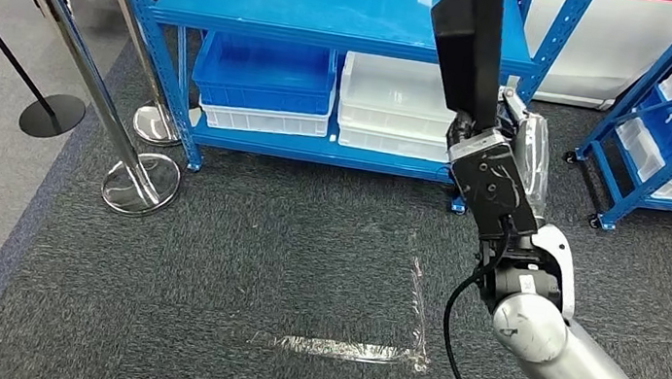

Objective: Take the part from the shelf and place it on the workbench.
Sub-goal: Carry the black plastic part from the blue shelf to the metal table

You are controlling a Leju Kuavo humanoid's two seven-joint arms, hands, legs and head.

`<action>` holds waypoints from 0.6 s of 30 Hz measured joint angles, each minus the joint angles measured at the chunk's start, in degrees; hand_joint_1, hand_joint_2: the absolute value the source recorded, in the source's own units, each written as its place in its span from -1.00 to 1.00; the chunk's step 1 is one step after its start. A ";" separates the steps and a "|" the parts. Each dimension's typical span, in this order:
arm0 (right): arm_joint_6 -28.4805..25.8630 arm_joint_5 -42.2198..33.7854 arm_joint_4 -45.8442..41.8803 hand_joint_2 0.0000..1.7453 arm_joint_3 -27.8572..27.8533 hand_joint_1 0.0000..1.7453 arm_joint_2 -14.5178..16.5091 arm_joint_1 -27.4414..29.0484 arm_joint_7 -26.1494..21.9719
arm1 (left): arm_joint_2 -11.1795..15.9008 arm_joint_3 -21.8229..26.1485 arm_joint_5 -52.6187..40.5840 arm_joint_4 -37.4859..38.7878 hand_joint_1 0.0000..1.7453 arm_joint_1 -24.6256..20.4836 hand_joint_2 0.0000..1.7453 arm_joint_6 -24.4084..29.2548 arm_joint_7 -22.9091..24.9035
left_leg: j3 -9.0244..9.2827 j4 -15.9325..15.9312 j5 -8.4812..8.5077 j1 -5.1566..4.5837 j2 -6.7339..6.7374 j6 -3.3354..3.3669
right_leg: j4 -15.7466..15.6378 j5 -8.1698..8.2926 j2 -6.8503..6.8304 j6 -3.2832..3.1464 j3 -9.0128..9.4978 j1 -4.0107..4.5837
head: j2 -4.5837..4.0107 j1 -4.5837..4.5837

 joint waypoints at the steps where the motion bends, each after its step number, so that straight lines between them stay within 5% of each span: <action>1: -0.01 0.06 0.00 1.00 -0.05 1.00 -0.06 0.06 0.04 | 0.00 0.00 0.00 0.00 -1.00 0.01 1.00 0.00 0.00 | -1.18 0.40 0.60 0.04 0.03 -0.07 | 2.58 0.12 -0.01 0.19 0.22 -0.07 | 0.00 0.00; 2: -0.01 0.15 0.00 1.00 -0.09 1.00 -0.09 0.09 0.11 | 0.00 0.00 -0.01 0.00 -1.00 -0.01 1.00 0.00 0.00 | -2.43 0.93 1.15 0.12 0.06 -0.23 | 3.61 1.47 -0.01 0.39 1.13 -0.19 | 0.00 -0.01; 4: 0.00 0.33 -0.01 1.00 -0.16 1.00 -0.10 0.09 0.26 | 0.02 0.00 0.03 0.01 -1.00 -0.03 1.00 0.05 -0.05 | -4.85 2.36 1.95 0.30 0.08 -0.73 | 0.21 3.96 -0.01 0.82 5.37 -0.61 | 0.00 0.00; 6: 0.00 0.64 -0.14 1.00 -0.26 1.00 -0.11 0.05 0.50 | 0.13 0.00 0.22 0.01 -1.00 -0.04 1.00 0.55 -0.29 | -6.67 3.74 2.39 0.25 -0.03 -1.38 | -6.55 2.36 0.03 0.78 10.48 -0.63 | 0.00 -0.01; 8: -0.04 1.12 -0.34 1.00 -0.38 1.00 -0.15 0.02 0.74 | 0.19 0.00 0.49 0.01 -1.00 0.03 1.00 1.44 -0.61 | -7.53 4.28 3.05 0.16 -0.15 -2.05 | -10.39 0.23 0.06 -0.21 12.46 -0.22 | 0.00 -0.09; 11: -0.14 1.56 -0.47 1.00 -0.46 1.00 -0.18 0.00 0.92 | 0.08 0.00 0.63 0.01 -1.00 0.43 1.00 2.08 -0.78 | -8.45 4.91 2.79 0.57 -0.22 -3.02 | -11.21 1.27 -0.08 -1.99 11.49 -0.09 | 0.00 -0.22; 15: -0.18 1.67 -0.52 1.00 -0.48 1.00 -0.25 0.03 1.04 | -0.09 0.00 0.66 0.00 -1.00 0.53 1.00 2.14 -0.81 | -11.55 15.62 -6.05 0.77 -0.26 -3.91 | -11.29 3.31 -0.08 -2.97 9.39 0.04 | 0.00 -0.66; 16: -0.19 1.67 -0.52 1.00 -0.48 1.00 -0.27 0.07 1.08 | -0.09 0.00 0.67 0.00 -1.00 0.55 1.00 2.14 -0.81 | -11.79 17.99 -6.65 0.76 -0.27 -3.89 | -11.27 3.74 -0.05 -2.99 8.81 0.15 | 0.00 -0.65; 18: -0.22 1.67 -0.53 1.00 -0.48 1.00 -0.31 0.13 1.15 | -0.10 0.00 0.67 0.00 -1.00 0.56 1.00 2.14 -0.81 | -9.62 17.54 -4.93 0.63 -0.35 -3.39 | -11.24 4.52 0.01 -2.98 7.82 0.39 | 0.00 -0.66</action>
